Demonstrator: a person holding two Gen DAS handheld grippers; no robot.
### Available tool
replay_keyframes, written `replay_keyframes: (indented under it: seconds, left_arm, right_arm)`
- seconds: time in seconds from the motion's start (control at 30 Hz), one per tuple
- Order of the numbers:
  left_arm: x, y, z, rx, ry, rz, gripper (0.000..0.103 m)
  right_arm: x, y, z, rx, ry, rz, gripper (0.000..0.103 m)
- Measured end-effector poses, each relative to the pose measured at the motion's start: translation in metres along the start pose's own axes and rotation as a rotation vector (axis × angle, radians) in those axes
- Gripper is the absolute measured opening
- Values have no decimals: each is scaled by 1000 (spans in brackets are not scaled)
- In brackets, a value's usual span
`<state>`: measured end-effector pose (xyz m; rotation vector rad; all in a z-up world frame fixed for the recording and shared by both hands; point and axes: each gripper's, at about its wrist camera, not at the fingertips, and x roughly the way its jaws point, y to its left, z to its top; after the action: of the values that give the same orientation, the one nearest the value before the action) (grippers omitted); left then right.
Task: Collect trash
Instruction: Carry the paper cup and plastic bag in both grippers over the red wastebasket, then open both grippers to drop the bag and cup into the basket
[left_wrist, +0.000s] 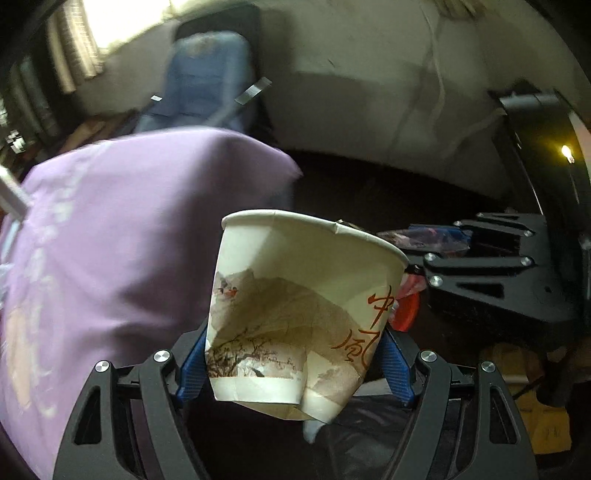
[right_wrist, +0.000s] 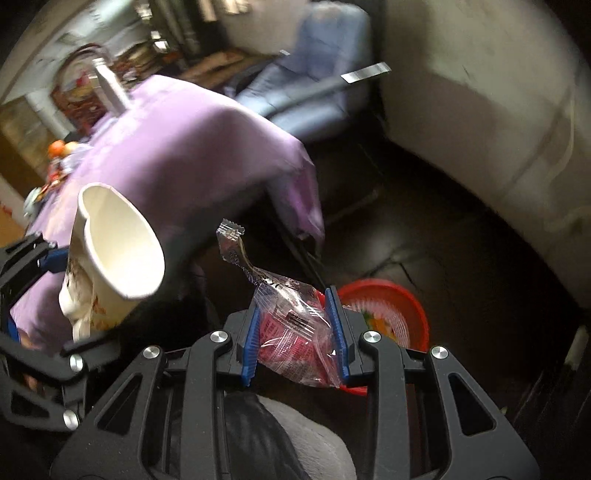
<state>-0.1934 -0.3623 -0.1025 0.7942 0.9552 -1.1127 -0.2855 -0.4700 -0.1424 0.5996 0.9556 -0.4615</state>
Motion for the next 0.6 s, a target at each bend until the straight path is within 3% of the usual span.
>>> replay_keyframes:
  seconds: [0.13,0.33,0.6]
  left_arm:
    - [51,-23,8,45,91,-58,77]
    - [131,-46,17,103,233,-93,77]
    - [206,-59,19,117,384,-129,77]
  right_arm:
    - [32,-45,-19,122,69,-35,34]
    - [83,-105,-46,325,191,1,34]
    - [130,-146,-61,471,261,41,35]
